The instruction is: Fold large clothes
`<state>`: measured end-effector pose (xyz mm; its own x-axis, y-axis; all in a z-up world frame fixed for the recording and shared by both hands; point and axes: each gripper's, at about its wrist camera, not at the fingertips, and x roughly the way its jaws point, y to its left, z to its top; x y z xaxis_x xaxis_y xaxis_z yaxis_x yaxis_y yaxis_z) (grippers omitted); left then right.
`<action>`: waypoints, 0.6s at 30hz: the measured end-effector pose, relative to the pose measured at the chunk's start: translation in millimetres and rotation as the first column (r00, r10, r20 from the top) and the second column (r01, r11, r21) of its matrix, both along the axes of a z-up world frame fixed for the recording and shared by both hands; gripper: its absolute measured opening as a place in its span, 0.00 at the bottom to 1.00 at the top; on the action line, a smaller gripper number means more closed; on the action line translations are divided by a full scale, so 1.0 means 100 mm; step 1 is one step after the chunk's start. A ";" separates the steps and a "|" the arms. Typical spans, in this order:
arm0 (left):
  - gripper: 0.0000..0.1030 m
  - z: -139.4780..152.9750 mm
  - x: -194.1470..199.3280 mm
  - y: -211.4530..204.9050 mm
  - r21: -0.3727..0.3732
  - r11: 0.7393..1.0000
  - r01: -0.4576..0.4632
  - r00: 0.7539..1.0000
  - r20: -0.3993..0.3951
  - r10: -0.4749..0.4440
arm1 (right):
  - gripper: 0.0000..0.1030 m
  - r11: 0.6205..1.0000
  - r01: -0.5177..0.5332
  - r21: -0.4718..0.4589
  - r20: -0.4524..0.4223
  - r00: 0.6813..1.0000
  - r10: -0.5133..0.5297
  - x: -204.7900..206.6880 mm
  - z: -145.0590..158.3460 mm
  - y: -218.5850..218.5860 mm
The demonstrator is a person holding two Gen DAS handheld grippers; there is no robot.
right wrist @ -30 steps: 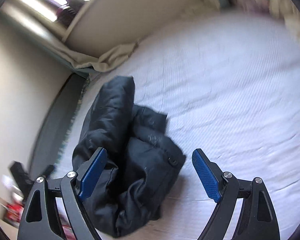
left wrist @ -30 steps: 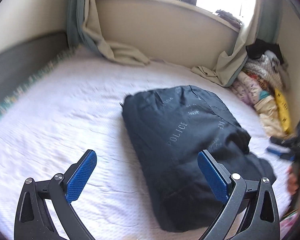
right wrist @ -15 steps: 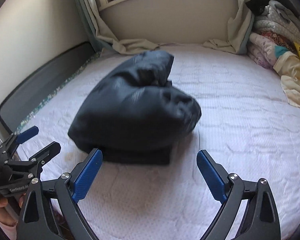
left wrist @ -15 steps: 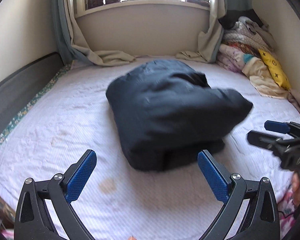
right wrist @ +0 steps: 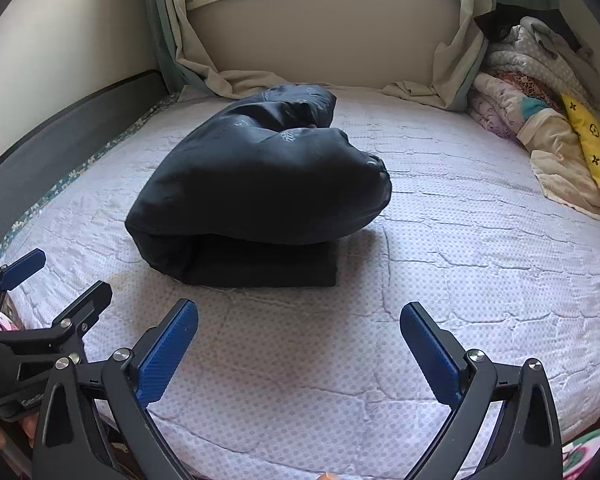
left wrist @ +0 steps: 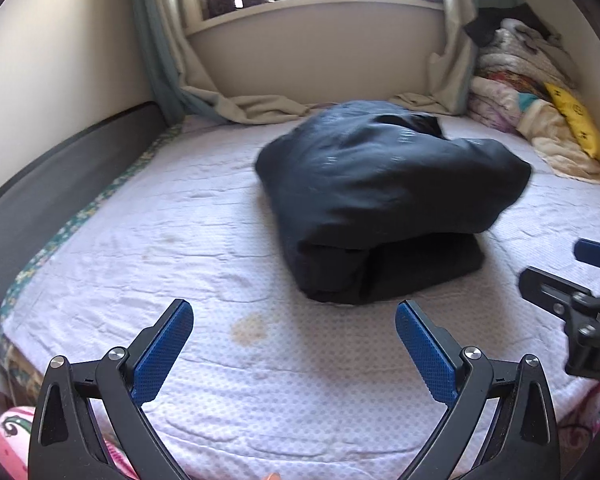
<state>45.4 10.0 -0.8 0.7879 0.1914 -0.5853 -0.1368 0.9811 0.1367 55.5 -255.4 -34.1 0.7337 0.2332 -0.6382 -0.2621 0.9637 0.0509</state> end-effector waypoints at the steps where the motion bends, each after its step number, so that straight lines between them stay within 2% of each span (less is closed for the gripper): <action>1: 0.99 0.00 0.00 0.04 -0.003 1.000 -0.015 1.000 0.002 0.015 | 0.98 1.000 -0.004 0.001 0.005 1.000 0.004 -0.01 0.01 0.01; 6: 0.99 -0.01 -0.01 0.12 -0.009 0.999 -0.043 0.999 0.006 0.044 | 0.98 1.000 -0.014 -0.008 0.021 1.000 0.014 -0.03 0.01 0.09; 18: 0.99 -0.07 0.02 0.16 0.000 0.999 -0.042 0.999 -0.017 0.042 | 0.98 1.000 0.015 -0.017 -0.013 1.000 -0.015 0.09 -0.10 0.11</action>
<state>47.3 26.4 -7.4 0.7692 0.2239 -0.5985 -0.1753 0.9746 0.1392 64.2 -243.9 -44.1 0.7282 0.2116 -0.6518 -0.2473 0.9682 0.0381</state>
